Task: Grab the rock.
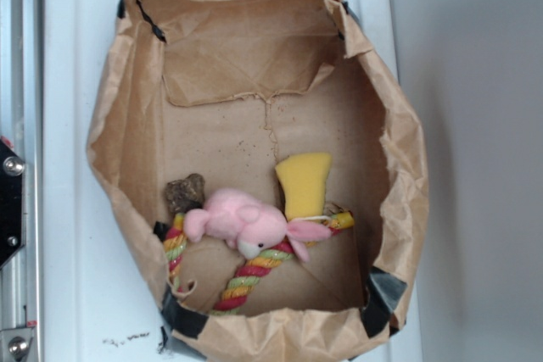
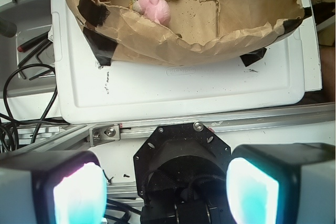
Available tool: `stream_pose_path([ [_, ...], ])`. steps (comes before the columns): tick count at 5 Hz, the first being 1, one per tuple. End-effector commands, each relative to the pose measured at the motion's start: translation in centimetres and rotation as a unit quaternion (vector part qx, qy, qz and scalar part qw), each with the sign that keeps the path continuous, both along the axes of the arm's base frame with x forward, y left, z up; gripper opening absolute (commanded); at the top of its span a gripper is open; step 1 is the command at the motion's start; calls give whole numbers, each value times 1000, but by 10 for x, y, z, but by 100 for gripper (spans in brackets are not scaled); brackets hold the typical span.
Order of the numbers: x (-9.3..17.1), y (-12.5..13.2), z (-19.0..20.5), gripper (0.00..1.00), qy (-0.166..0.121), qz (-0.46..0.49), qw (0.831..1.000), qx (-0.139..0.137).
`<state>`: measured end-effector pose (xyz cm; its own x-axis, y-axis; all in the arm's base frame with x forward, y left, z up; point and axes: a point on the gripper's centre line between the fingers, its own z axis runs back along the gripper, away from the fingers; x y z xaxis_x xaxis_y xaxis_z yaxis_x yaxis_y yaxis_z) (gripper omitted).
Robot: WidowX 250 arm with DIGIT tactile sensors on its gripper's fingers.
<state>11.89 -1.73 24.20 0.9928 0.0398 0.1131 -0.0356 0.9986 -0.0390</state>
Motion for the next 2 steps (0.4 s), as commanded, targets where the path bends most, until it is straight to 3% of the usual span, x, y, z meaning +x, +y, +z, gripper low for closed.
stream_pose_path([
  [1,0,0,0,100,0,0,1000,0],
  [2,50,5,5,100,-22,34,999,-3],
])
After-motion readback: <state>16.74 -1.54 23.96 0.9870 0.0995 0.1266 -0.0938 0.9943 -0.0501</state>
